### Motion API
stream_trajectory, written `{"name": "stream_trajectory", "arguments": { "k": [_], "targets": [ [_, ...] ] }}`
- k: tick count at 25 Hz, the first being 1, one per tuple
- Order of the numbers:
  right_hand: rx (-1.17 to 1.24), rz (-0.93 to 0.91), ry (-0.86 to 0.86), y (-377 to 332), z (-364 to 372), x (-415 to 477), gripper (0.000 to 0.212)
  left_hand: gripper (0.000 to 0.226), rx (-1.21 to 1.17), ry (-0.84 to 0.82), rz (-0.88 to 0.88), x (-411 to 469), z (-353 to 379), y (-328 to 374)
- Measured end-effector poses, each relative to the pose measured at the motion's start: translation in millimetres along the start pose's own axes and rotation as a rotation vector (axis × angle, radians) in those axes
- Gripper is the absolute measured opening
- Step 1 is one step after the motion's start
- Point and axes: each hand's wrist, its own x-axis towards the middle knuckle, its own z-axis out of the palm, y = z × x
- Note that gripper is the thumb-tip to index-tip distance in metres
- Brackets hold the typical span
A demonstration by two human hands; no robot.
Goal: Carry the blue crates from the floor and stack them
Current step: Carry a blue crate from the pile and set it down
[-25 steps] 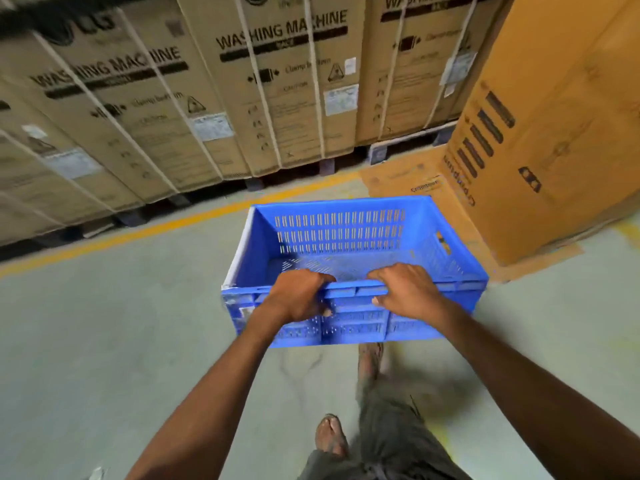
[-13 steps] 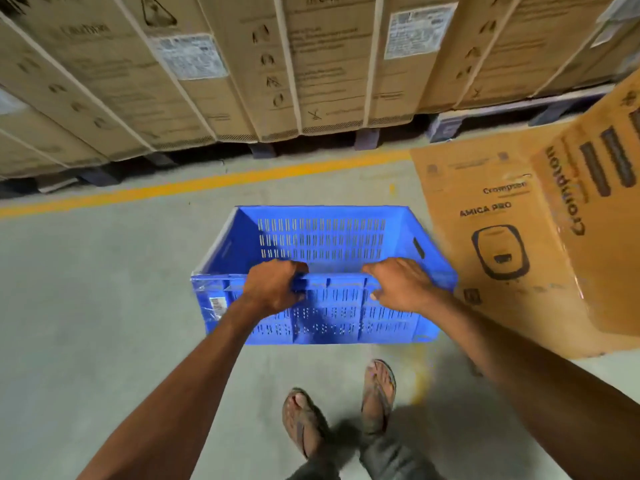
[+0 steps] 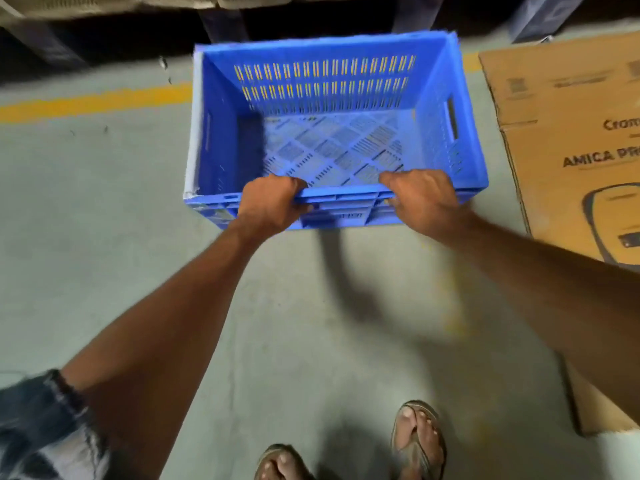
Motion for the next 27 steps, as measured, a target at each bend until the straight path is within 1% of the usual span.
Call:
{"name": "stream_trajectory", "arguments": {
  "k": [1, 4, 9, 14, 17, 19, 20, 22, 23, 24, 26, 27],
  "targets": [
    [0.011, 0.014, -0.012, 3.0, 11.5, 7.2, 0.024, 0.034, 0.004, -0.018, -0.002, 6.7, 9.4, -4.0],
    [-0.007, 0.046, 0.020, 19.1, 25.1, 34.5, 0.026, 0.033, 0.047, 0.010, 0.036, 32.9, 23.5, -12.9],
    [0.004, 0.073, 0.057, 37.4, 19.0, 66.0, 0.018, 0.029, 0.066, -0.004, 0.058, 64.1, 9.9, -17.0],
    [-0.019, 0.102, 0.036, 36.4, 20.8, 74.9, 0.019, 0.028, 0.097, 0.011, 0.064, 72.7, 3.8, -24.0],
    [-0.042, 0.151, 0.018, 35.5, 23.3, 78.0, 0.023, 0.026, 0.104, -0.007, 0.055, 74.0, 7.5, -26.4],
    [-0.057, 0.171, -0.036, 34.7, 23.3, 82.0, 0.028, 0.027, 0.078, -0.038, 0.021, 77.6, 11.1, -27.0],
    [-0.053, 0.178, -0.069, 34.4, 20.6, 81.5, 0.035, 0.032, 0.034, -0.051, 0.013, 76.7, 11.5, -26.5],
    [-0.032, 0.182, -0.104, 33.2, 11.0, 68.0, 0.057, 0.054, -0.062, -0.052, 0.034, 59.3, 8.8, -22.0],
    [0.000, 0.209, -0.081, 30.3, 1.7, 55.8, 0.065, 0.062, -0.110, -0.011, 0.043, 45.0, 3.3, -18.8],
    [0.067, 0.242, -0.024, 24.2, -12.3, 39.1, 0.066, 0.062, -0.153, 0.062, 0.032, 26.2, -6.3, -14.4],
    [0.299, 0.326, 0.118, 11.9, -43.4, 7.4, 0.060, 0.053, -0.223, 0.173, -0.059, -8.8, -31.6, -1.6],
    [0.431, 0.357, 0.167, 7.1, -62.9, -9.6, 0.056, 0.051, -0.268, 0.188, -0.118, -26.6, -50.5, 7.1]
  ]
}}
